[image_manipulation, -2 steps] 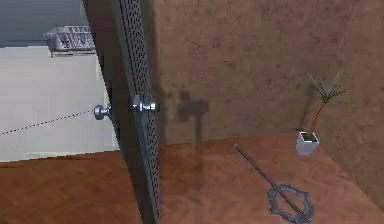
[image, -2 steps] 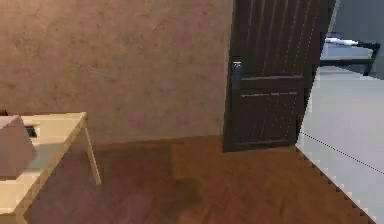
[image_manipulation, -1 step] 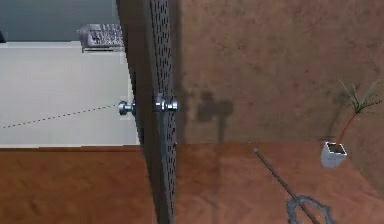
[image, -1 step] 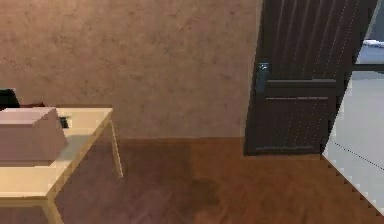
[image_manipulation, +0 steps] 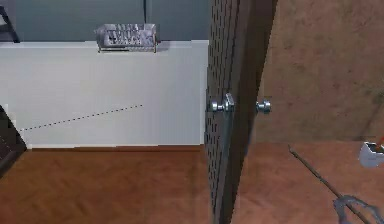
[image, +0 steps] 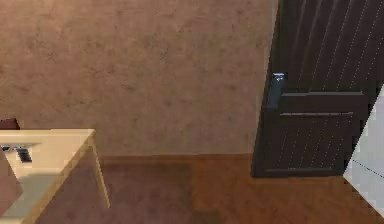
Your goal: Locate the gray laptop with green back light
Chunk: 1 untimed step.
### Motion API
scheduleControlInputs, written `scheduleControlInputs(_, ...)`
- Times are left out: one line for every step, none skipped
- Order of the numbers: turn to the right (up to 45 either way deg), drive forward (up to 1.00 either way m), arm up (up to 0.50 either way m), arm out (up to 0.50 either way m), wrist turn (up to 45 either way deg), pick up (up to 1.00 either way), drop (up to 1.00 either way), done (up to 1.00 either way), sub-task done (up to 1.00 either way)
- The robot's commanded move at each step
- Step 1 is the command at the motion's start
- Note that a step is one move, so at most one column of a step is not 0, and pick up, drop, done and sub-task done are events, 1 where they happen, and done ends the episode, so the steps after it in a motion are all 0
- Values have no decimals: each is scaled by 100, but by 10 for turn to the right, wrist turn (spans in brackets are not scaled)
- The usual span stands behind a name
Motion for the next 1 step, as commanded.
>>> scheduleControlInputs(270, 0, 0, 0, 0, 0, 0, 0, 0)
